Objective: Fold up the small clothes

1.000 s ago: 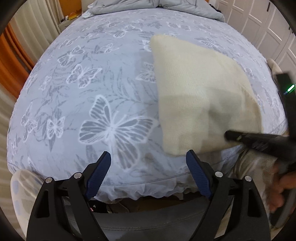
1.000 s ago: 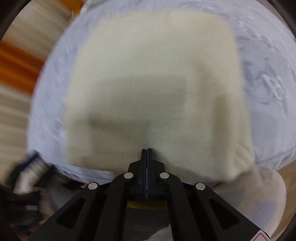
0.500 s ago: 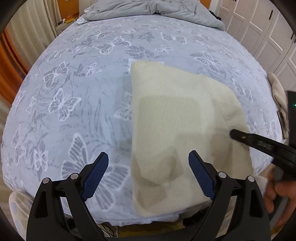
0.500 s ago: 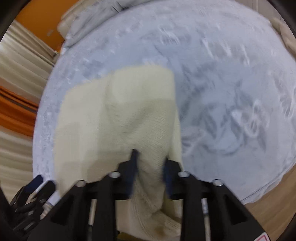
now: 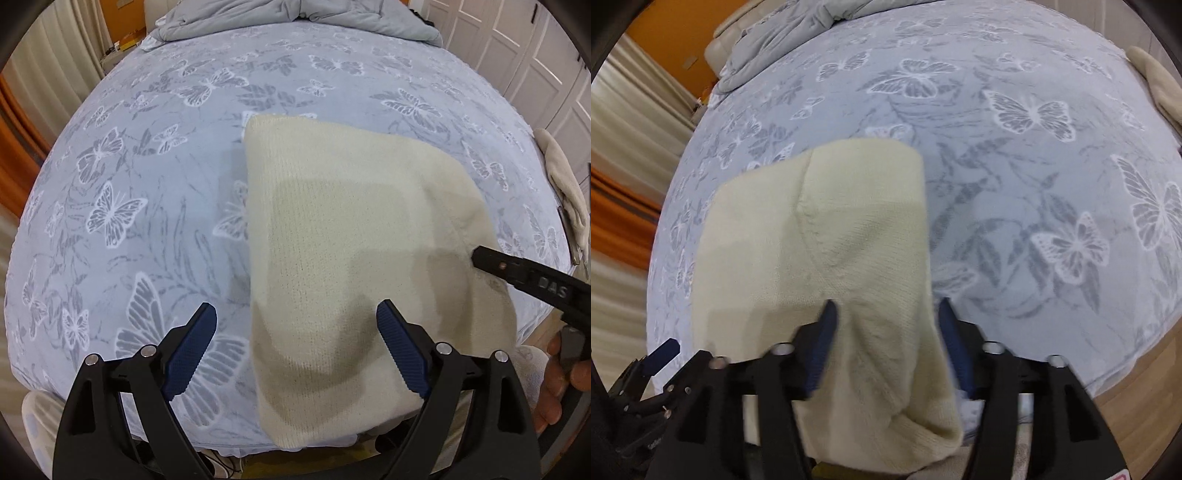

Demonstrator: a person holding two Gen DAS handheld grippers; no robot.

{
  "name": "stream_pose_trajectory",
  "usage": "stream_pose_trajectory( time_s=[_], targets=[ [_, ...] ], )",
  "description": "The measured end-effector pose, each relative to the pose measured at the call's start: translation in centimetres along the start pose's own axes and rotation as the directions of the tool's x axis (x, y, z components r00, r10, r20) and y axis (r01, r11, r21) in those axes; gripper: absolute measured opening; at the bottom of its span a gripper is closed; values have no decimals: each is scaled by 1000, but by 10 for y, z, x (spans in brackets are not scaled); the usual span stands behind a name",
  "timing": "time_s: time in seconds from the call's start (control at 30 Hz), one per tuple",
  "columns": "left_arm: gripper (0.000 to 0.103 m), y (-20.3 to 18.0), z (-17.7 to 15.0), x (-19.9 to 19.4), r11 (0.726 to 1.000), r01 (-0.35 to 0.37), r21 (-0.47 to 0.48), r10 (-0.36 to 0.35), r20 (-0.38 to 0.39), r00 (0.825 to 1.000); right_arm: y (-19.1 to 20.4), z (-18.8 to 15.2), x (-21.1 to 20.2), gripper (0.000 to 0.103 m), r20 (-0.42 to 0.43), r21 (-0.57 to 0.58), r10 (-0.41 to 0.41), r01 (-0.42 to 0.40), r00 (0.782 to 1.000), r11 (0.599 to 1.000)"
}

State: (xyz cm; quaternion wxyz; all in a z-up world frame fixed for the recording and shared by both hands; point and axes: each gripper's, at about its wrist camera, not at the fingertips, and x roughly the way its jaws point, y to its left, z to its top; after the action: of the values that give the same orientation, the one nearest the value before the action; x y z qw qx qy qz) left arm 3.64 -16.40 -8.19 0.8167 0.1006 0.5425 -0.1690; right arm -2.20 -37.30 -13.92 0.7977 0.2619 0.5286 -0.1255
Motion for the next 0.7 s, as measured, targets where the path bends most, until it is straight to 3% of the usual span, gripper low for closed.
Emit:
stream_pose_trajectory(
  time_s=[0.23,0.33,0.43,0.53,0.57,0.6,0.63,0.7],
  targets=[
    [93,7,4,21,991,103,-88,-110,-79,991,-24,-6,28,76,-72,119,121,-112,990,987],
    [98,18,5,45,960,195,-202,-224,-135,965,-37,-4,42,82,-122,197,225,-199,967,960],
    [98,29,5,63,923,257,-285,-305,-138,942,-40,-3,48,87,-134,221,279,-246,951,944],
    [98,45,-2,83,848,353,-396,-436,-144,888,-37,-3,51,89,-136,218,301,-268,944,938],
    [98,48,-3,87,825,370,-427,-466,-146,873,-35,-2,52,87,-132,217,307,-275,942,937],
    [98,52,-5,89,803,380,-458,-489,-143,860,-33,-1,52,71,-123,212,323,-293,938,933],
    [95,52,-5,86,808,378,-452,-482,-138,866,-29,-1,52,64,-110,204,346,-319,932,925],
    [80,48,-4,74,835,359,-417,-446,-132,885,-19,-2,43,43,-86,161,320,-304,943,939]
  ],
)
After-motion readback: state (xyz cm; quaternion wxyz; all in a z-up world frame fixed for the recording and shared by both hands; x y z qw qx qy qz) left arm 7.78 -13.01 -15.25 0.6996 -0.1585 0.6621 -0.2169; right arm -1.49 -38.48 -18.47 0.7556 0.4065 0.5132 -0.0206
